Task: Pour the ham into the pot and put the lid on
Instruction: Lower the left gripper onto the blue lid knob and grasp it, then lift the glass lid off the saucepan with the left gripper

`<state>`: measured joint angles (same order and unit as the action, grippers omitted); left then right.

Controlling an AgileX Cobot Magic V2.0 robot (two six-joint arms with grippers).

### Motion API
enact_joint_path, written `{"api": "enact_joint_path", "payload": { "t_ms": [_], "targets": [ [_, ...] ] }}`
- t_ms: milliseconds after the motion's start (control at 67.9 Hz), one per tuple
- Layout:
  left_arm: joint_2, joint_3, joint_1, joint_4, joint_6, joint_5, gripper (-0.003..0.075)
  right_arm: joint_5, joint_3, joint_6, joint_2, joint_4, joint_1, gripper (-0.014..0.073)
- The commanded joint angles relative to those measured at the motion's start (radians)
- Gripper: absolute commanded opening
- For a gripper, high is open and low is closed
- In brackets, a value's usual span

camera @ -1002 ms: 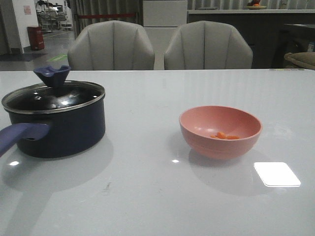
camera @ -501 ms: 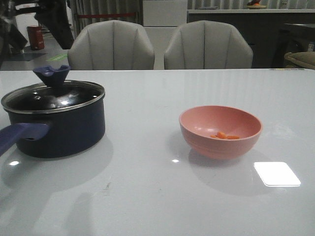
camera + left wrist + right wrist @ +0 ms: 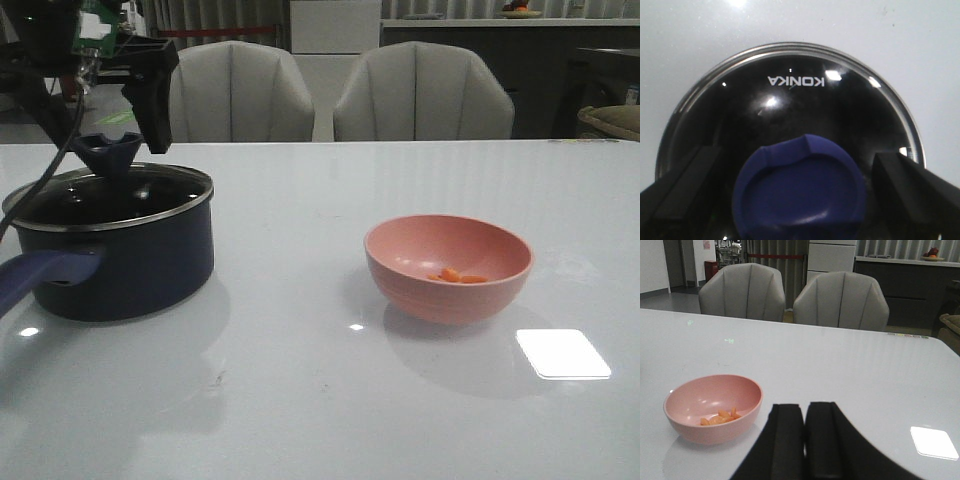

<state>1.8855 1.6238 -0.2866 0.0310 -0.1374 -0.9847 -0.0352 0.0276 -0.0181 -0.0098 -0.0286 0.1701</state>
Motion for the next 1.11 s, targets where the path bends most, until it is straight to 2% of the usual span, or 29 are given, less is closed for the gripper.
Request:
{"api": "enact_joint_path", "payload": {
  "t_ms": [0, 103, 295, 354, 589, 722, 884, 1090],
  "targets": [
    [-0.022, 0.058, -0.007, 0.001, -0.014, -0.021, 0.0638, 0.089, -0.006, -0.001, -0.02, 0.008, -0.005, 0.0161],
    [-0.006, 0.074, -0.007, 0.001, -0.014, -0.046, 0.0585, 0.089, -0.006, -0.001, -0.02, 0.008, -0.004, 0.0161],
    [-0.004, 0.096, -0.007, 0.001, -0.014, -0.053, 0.0323, 0.089, -0.006, -0.001, -0.02, 0.008, -0.004, 0.0161],
    [-0.004, 0.116, -0.007, 0.001, -0.014, -0.063, 0.0288, 0.089, -0.006, -0.001, -0.02, 0.008, -0.004, 0.0161],
    [-0.032, 0.243, -0.003, -0.031, -0.007, -0.167, 0.0279, 0.089, -0.006, -0.001, -0.02, 0.008, -0.004, 0.0161],
    [-0.079, 0.275, 0.048, -0.088, -0.005, -0.212, 0.0279, 0.089, -0.006, -0.001, -0.02, 0.008, -0.004, 0.0161],
    [-0.133, 0.24, 0.218, -0.094, -0.001, -0.25, 0.0279, 0.089, -0.006, -0.001, -0.02, 0.008, -0.004, 0.0161],
    [-0.163, 0.109, 0.431, 0.025, 0.105, -0.222, 0.0279, 0.089, -0.006, -0.001, -0.02, 0.008, -0.004, 0.0161]
  ]
}}
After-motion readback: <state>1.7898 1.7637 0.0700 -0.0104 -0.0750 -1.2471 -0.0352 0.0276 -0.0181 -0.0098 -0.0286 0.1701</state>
